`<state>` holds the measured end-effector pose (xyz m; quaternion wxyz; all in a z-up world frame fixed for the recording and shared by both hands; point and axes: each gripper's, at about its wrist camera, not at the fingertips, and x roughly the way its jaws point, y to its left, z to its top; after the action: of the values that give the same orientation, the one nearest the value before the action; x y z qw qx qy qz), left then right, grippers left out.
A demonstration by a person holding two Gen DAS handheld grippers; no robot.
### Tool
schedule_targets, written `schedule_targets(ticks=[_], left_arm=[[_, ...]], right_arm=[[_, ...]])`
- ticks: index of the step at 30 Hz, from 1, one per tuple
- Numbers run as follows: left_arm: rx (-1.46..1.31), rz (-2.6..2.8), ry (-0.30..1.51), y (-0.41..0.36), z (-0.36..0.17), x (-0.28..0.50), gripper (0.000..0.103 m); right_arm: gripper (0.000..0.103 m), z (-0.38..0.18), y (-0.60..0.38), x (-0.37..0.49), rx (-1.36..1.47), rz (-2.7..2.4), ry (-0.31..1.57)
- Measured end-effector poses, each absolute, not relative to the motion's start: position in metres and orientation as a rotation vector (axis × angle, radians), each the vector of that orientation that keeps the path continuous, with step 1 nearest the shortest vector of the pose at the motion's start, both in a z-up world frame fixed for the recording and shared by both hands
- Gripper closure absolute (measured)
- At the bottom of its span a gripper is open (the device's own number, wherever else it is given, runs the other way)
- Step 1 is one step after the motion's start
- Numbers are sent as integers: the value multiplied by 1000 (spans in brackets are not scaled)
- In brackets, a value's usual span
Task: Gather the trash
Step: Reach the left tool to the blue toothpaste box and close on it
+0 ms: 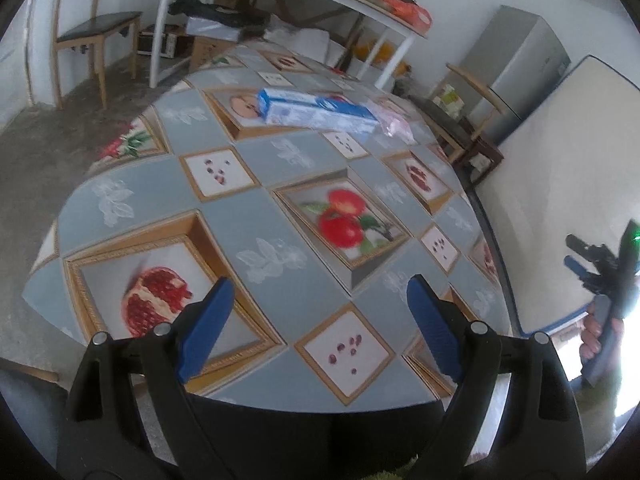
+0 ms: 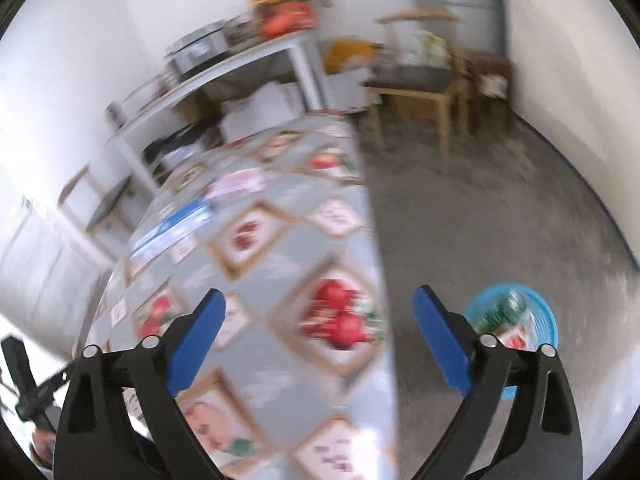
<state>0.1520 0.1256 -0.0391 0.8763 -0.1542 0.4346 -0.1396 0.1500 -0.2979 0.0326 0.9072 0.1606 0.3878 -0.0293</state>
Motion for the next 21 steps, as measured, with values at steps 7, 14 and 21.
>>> schedule_targets(ticks=[7, 14, 21], left_arm=[[-355, -197, 891, 140, -36, 155, 17], [-316, -155, 877, 148, -38, 154, 17], [-299, -162, 864, 157, -39, 157, 17]], right_arm=[[7, 28, -186, 174, 165, 58, 856], [6, -3, -123, 181, 126, 57, 959], [6, -6, -97, 191, -4, -9, 932]])
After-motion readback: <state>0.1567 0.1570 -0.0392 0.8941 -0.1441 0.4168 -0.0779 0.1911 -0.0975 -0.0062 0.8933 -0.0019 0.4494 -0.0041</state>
